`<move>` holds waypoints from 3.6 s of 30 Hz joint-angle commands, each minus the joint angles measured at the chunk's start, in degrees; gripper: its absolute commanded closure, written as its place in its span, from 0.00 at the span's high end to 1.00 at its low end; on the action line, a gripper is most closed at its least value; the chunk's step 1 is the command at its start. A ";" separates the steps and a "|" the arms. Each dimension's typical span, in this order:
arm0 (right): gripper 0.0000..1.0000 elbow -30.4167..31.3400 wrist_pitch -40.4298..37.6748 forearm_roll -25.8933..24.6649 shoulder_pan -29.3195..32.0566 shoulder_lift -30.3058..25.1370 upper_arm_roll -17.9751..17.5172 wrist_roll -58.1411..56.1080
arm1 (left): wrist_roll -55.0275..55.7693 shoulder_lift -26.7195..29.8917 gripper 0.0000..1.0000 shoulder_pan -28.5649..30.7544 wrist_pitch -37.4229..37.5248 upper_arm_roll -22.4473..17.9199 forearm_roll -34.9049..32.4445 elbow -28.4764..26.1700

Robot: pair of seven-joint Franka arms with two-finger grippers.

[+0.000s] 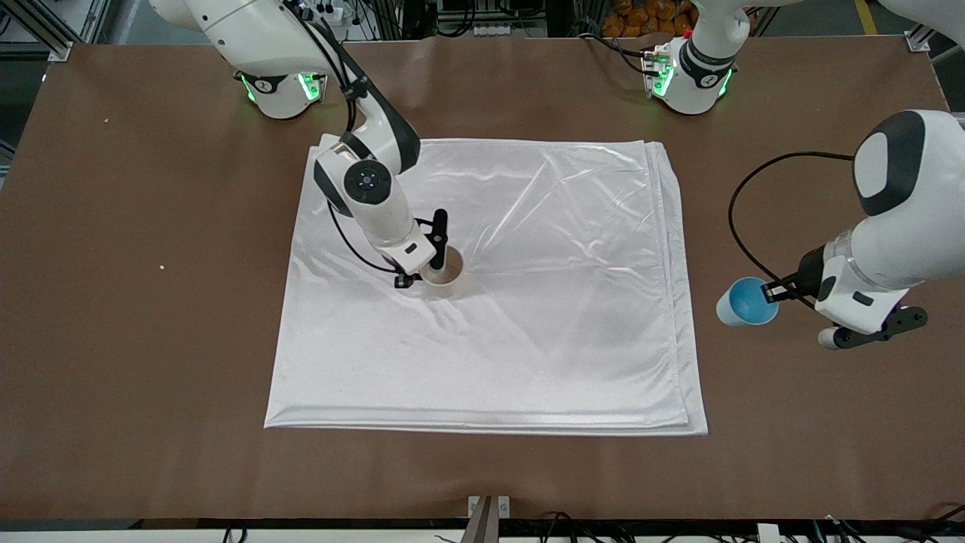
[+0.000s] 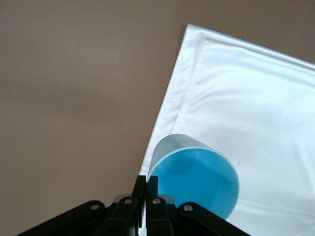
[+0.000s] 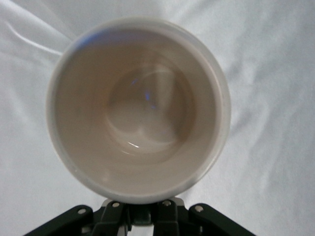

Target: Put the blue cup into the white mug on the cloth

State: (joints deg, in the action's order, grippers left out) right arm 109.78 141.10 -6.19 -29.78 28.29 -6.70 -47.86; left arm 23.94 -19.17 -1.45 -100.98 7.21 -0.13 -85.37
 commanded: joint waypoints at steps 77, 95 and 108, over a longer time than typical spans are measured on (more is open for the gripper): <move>1.00 -8.87 -28.24 -1.36 1.74 -17.65 0.90 16.57 | 41.53 -7.46 0.00 -25.09 -7.65 7.21 1.27 0.73; 1.00 -23.82 -43.89 -1.36 10.97 -18.18 1.43 16.75 | 46.64 -11.94 0.00 -31.68 -16.09 7.03 1.01 0.73; 1.00 -22.15 -43.90 -1.28 17.82 -22.66 1.34 21.50 | 46.64 -14.67 0.00 -33.79 -20.57 7.03 0.92 0.73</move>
State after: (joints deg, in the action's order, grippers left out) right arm 86.35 97.93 -6.85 -14.93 8.16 -4.58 -28.11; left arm 69.78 -32.33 -34.09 -120.20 14.72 0.16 -85.90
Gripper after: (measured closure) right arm 0.000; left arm 0.956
